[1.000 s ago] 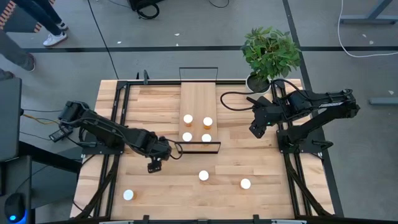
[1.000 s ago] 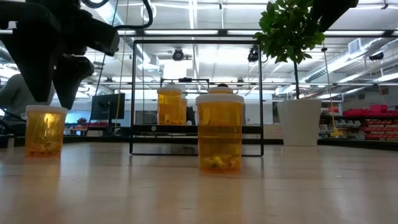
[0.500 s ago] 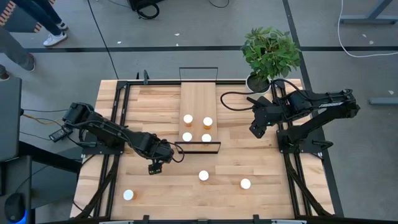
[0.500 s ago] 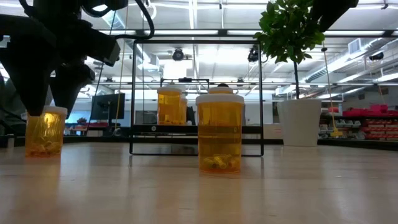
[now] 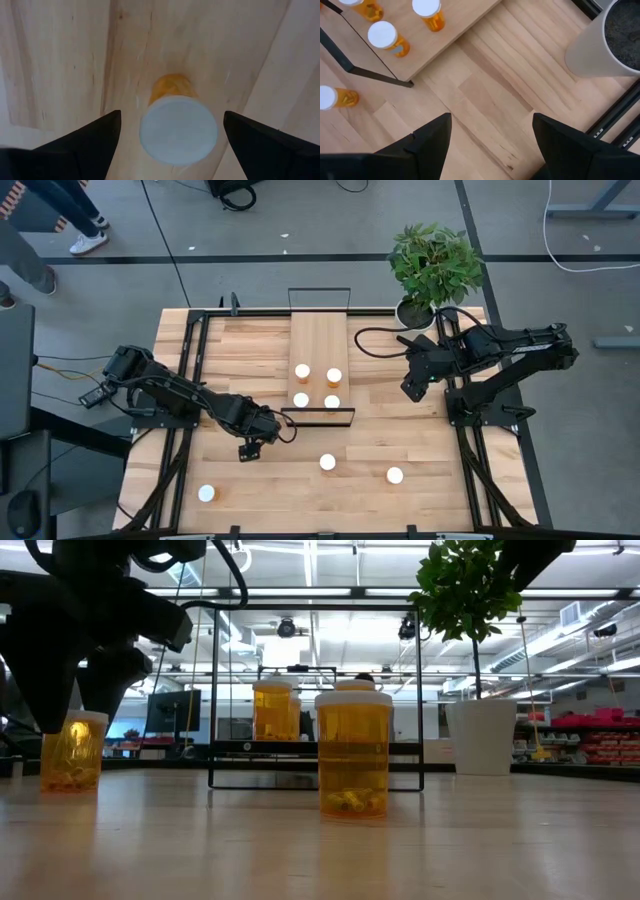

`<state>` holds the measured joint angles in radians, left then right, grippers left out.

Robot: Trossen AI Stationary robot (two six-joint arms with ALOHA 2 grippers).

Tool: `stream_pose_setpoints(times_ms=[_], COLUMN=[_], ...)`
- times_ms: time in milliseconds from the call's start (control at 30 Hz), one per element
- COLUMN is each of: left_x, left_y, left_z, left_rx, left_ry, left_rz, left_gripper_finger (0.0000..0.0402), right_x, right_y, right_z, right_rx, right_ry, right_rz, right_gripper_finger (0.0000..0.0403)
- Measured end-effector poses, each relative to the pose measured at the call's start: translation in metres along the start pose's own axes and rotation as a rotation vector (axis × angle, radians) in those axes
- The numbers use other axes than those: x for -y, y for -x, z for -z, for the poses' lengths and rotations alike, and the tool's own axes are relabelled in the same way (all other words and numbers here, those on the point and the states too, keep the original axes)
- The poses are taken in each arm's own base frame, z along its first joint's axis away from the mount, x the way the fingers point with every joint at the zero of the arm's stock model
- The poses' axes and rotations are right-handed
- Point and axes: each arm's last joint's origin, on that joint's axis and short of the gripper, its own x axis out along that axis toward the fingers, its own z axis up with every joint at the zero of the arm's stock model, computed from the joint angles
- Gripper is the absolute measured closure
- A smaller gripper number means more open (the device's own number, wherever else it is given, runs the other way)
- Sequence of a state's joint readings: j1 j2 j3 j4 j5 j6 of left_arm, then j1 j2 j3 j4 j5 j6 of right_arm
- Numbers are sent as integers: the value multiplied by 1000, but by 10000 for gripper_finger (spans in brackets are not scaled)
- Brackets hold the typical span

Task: Pick and place medicine bottles onto shelf by color
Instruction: Put the orange pill bottle on the shelf aligned with the other orange pill bottles

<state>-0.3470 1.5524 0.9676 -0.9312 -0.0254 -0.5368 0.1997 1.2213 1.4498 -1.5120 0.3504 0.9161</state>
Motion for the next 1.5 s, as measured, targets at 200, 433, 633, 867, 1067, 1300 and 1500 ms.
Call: stream_pose_setpoints(times_ms=[200,433,633,867,1067,1300,1500], left_x=[-1,-1,-1,-7,-19,-39,-50], left_y=[0,0,0,0,0,8,30], left_z=[0,0,-1,-2,-5,-8,-19], left_rx=[3,5,13,-2,-29,-93,-58], left_ry=[-2,-9,-21,-39,-75,-76,-105], left_rz=[-5,-10,-24,-33,-46,-71,-57], left_gripper_finger=[52,96,140,185,174,166,185], right_x=[0,0,0,0,0,0,0], right_y=[0,0,0,0,0,0,0], right_z=[0,0,0,0,0,0,0], right_rx=[7,11,11,12,12,13,13], right_ry=[0,0,0,1,0,-19,-20], right_rz=[6,9,8,10,10,10,10], right_gripper_finger=[116,116,116,116,116,116,116])
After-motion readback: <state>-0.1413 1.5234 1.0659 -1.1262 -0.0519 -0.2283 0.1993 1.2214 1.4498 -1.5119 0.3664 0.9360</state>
